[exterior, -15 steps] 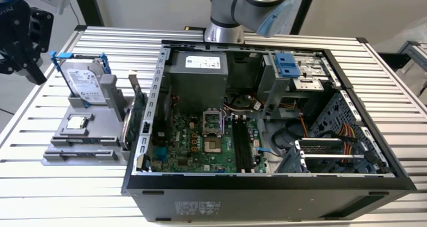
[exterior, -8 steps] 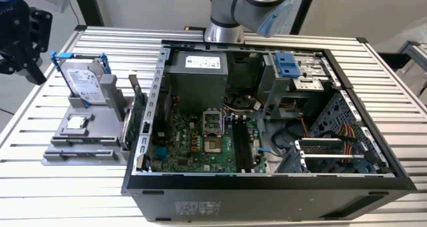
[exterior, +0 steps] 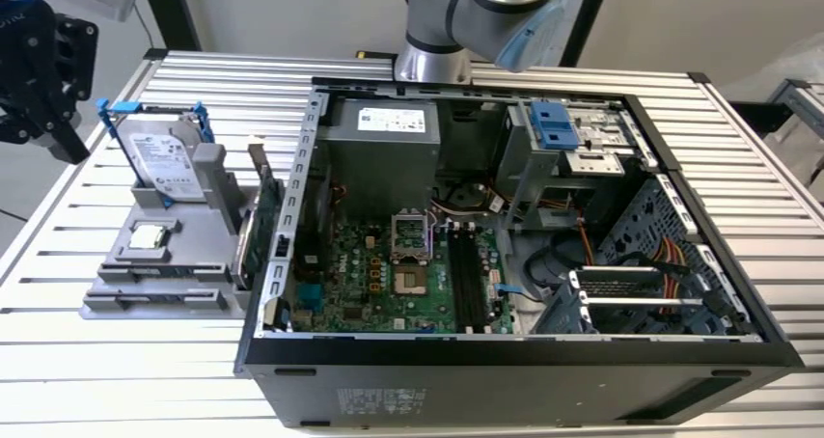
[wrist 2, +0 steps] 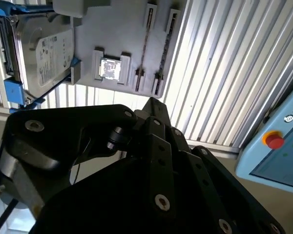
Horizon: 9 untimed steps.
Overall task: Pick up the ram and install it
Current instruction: 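Pick up the ram and move it above insertion slot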
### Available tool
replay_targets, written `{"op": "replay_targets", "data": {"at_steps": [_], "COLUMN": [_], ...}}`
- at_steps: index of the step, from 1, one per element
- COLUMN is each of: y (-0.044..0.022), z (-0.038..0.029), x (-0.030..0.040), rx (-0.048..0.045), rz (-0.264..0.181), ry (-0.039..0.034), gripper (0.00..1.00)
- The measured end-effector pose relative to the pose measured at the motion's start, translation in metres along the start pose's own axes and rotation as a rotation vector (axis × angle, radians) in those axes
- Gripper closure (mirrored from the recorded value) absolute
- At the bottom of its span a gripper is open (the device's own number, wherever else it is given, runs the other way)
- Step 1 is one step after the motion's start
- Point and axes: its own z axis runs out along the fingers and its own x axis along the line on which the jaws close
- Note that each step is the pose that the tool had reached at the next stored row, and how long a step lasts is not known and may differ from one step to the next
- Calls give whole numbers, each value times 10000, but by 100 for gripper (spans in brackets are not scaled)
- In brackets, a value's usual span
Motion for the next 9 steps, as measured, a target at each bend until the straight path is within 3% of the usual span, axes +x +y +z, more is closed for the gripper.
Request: {"op": "replay_targets", "data": {"at_steps": [9], "y": [1], "z": [0], "x": [0], "rx": [-14], "rz": [-744], "ry": [37], "gripper": [100]}}
